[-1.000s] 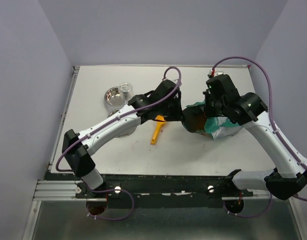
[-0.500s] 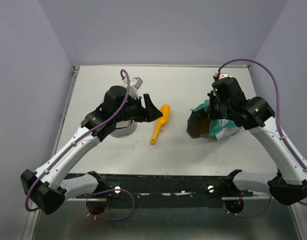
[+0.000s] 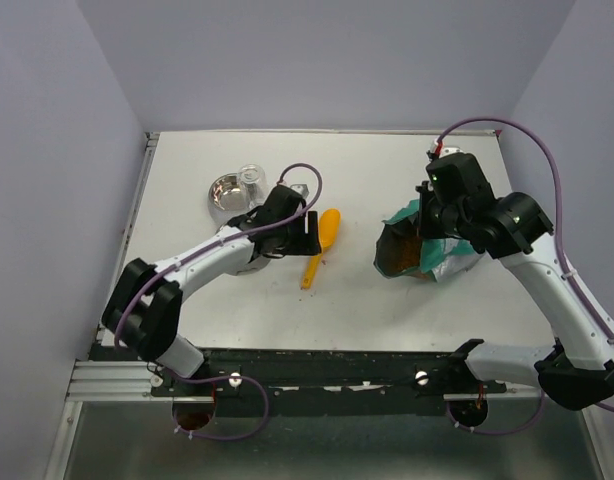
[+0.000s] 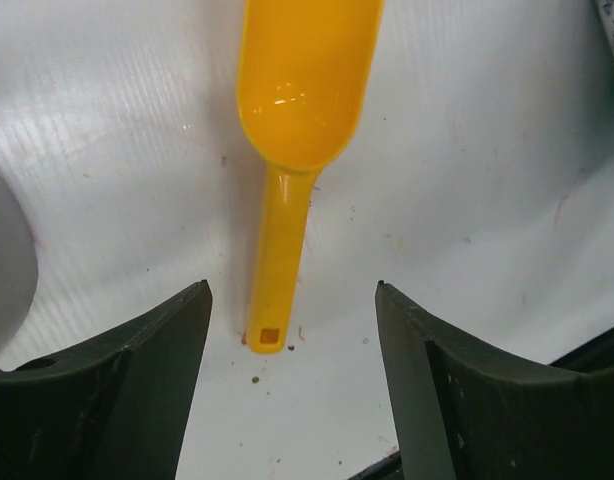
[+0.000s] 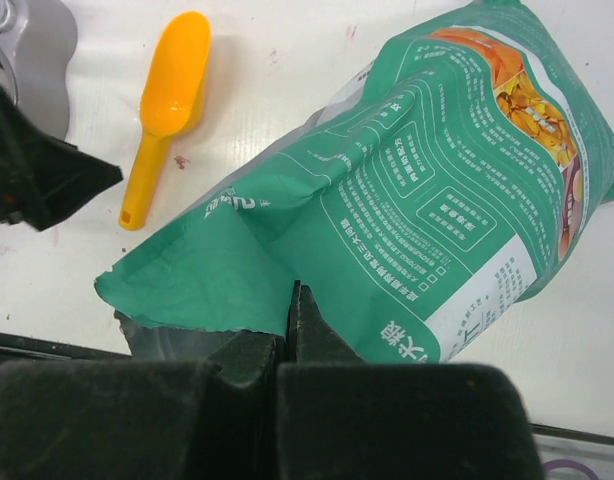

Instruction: Serve the pet food

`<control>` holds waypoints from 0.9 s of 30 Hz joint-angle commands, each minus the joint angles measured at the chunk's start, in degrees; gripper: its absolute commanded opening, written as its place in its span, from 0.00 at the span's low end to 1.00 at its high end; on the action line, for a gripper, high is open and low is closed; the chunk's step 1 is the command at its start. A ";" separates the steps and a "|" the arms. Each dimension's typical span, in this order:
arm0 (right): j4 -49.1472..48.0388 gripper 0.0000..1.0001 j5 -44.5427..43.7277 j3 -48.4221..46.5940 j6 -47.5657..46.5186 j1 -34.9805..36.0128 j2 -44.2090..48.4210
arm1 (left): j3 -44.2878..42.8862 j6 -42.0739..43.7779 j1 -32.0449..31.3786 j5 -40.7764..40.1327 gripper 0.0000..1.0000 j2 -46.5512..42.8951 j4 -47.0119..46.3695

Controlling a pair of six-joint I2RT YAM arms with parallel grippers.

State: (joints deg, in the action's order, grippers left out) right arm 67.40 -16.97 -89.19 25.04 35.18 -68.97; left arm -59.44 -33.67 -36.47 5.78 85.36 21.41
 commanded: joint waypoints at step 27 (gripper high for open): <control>2.13 0.00 5.98 -7.23 -0.87 -0.20 2.70 | -27.82 -9.30 -17.23 -49.81 0.14 32.57 29.37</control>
State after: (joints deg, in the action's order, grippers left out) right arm 72.64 -14.85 -92.49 23.90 34.76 -67.99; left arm -82.11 -36.32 -52.71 -28.99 113.65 35.57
